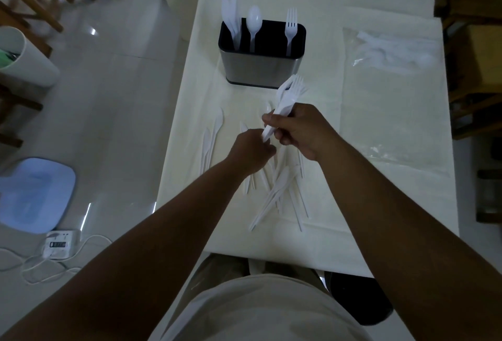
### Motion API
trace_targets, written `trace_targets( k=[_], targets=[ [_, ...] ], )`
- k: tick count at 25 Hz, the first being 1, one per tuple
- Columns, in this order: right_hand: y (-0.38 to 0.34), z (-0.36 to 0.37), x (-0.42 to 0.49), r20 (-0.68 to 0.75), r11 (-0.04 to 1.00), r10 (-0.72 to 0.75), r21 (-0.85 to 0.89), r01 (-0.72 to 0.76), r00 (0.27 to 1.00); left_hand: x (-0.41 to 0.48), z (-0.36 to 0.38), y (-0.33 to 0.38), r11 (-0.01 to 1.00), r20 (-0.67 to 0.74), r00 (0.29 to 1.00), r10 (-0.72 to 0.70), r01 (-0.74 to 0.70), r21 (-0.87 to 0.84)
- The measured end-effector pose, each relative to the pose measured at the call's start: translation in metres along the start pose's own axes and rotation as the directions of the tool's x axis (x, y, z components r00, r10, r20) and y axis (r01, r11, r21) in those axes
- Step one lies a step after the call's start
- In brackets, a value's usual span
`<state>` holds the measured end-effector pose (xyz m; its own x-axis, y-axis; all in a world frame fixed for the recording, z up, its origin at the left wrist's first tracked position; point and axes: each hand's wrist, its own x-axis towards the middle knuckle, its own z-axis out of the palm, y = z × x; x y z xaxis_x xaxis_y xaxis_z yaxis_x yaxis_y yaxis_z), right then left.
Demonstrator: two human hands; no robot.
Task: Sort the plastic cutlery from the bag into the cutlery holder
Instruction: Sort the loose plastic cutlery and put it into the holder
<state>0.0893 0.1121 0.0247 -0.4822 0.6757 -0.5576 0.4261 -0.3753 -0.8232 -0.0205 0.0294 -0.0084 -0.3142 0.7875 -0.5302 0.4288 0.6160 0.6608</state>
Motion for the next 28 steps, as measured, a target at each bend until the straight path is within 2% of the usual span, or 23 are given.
trace_targets(
  k=[2,4,6,7,9,11,12,15,18,23,28],
  targets=[
    [-0.007,0.002,0.009,-0.073,0.999,-0.023,-0.031,0.02,0.997,0.007,-0.006,0.005,0.993,-0.053,0.998,0.045,-0.039,0.113],
    [-0.023,-0.004,0.022,-0.104,0.999,-0.05,-0.013,0.049,0.993,0.013,-0.019,0.012,0.991,-0.03,0.995,0.09,-0.087,0.104],
    [-0.046,-0.016,0.042,-0.184,0.993,-0.117,0.01,0.121,0.976,0.021,-0.042,0.017,0.987,0.006,0.99,0.139,-0.138,-0.086],
    [-0.062,-0.024,0.051,-0.249,0.986,-0.163,0.001,0.168,0.955,0.027,-0.057,0.018,0.964,-0.024,0.99,0.139,-0.141,-0.227],
    [-0.093,-0.043,0.069,-0.363,0.962,-0.266,-0.036,0.272,0.893,0.047,-0.086,0.019,0.871,-0.174,0.984,0.029,-0.11,-0.479],
    [-0.115,-0.06,0.085,-0.419,0.934,-0.355,-0.109,0.342,0.836,0.075,-0.11,0.017,0.845,-0.312,0.944,-0.109,-0.077,-0.529],
    [-0.12,-0.066,0.093,-0.433,0.919,-0.393,-0.167,0.357,0.811,0.089,-0.119,0.015,0.848,-0.333,0.933,-0.14,-0.061,-0.526],
    [-0.116,-0.069,0.112,-0.433,0.876,-0.459,-0.368,0.312,0.776,0.117,-0.131,0.015,0.837,-0.264,0.953,-0.15,-0.019,-0.547],
    [-0.102,-0.063,0.12,-0.373,0.815,-0.439,-0.549,0.187,0.817,0.123,-0.129,0.017,0.8,-0.204,0.969,-0.14,-0.01,-0.6],
    [-0.096,-0.058,0.115,-0.325,0.763,-0.445,-0.625,0.164,0.835,0.123,-0.127,0.011,0.747,-0.175,0.978,-0.118,-0.029,-0.664],
    [-0.091,-0.056,0.101,-0.315,0.737,-0.496,-0.646,0.199,0.809,0.122,-0.126,0.012,0.789,-0.2,0.973,-0.114,-0.034,-0.614]
  ],
)
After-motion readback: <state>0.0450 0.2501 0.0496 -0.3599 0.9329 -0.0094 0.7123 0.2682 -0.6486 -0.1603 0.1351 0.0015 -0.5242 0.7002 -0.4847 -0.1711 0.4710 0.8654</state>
